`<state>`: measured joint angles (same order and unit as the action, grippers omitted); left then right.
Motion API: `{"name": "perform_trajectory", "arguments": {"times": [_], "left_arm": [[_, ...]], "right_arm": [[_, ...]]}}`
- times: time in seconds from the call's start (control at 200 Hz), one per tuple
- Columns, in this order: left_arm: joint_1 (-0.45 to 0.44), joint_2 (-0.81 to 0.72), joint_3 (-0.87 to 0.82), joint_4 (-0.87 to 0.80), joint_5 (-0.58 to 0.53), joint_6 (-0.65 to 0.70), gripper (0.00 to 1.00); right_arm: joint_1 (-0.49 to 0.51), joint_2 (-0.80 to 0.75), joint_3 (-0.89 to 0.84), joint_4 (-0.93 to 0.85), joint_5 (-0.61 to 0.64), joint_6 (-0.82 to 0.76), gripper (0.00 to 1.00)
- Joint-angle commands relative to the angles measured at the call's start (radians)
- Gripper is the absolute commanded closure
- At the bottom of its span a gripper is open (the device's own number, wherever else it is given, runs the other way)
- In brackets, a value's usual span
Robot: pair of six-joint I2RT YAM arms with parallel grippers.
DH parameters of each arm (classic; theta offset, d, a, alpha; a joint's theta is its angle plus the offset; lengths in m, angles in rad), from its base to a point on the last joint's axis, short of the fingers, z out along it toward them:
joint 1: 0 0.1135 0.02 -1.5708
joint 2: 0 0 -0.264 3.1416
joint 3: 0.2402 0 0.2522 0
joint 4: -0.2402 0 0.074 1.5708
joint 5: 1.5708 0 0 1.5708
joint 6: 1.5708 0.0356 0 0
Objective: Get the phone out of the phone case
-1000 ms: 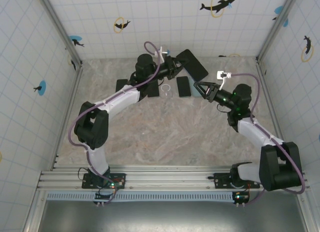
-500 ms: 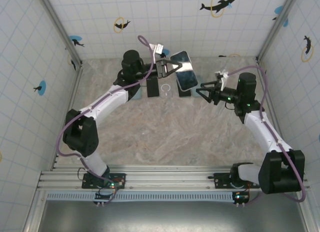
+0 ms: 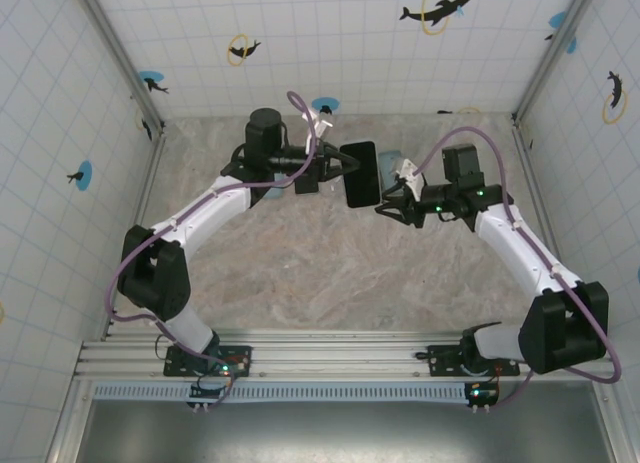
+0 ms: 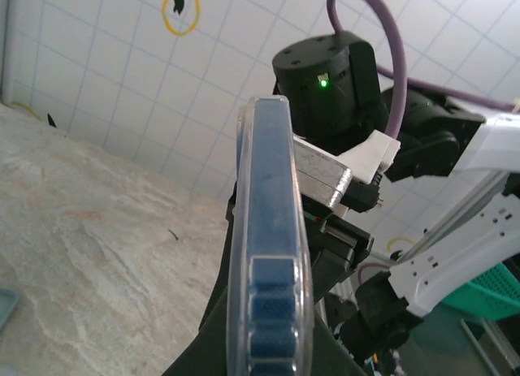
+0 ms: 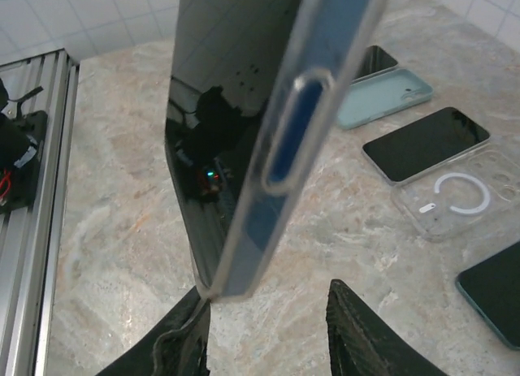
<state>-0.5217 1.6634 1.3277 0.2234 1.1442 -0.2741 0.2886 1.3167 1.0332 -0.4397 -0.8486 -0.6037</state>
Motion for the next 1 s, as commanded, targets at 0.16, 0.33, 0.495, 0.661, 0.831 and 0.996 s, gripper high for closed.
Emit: {"name": "perform_trajectory", "arguments": {"times": [0.16, 0.33, 0.495, 0.661, 0.831, 0.996], "left_arm": [[0.011, -0.065, 0.027, -0.089, 0.048, 0.173, 1.0], [0.01, -0.064, 0.019, -0.091, 0.05, 0.179, 1.0], [0.011, -0.062, 0.019, -0.087, 0.063, 0.168, 1.0], [0.01, -0.057, 0.017, -0.072, 0.094, 0.143, 1.0], [0.009, -0.051, 0.015, -0.067, 0.11, 0.126, 1.0], [0.01, -0.051, 0.004, -0.065, 0.114, 0.121, 1.0]], "right_arm": [[0.051, 0.046, 0.086, -0.089, 0.012, -0.123, 0.66], [0.061, 0.057, 0.09, -0.092, 0.022, -0.145, 0.7], [0.068, 0.065, 0.094, -0.086, 0.036, -0.159, 0.74], [0.072, 0.064, 0.092, -0.026, 0.02, -0.133, 0.78], [0.072, 0.07, 0.09, 0.019, -0.008, -0.094, 0.8], [0.072, 0.077, 0.084, 0.049, -0.043, -0.062, 0.79]]}}
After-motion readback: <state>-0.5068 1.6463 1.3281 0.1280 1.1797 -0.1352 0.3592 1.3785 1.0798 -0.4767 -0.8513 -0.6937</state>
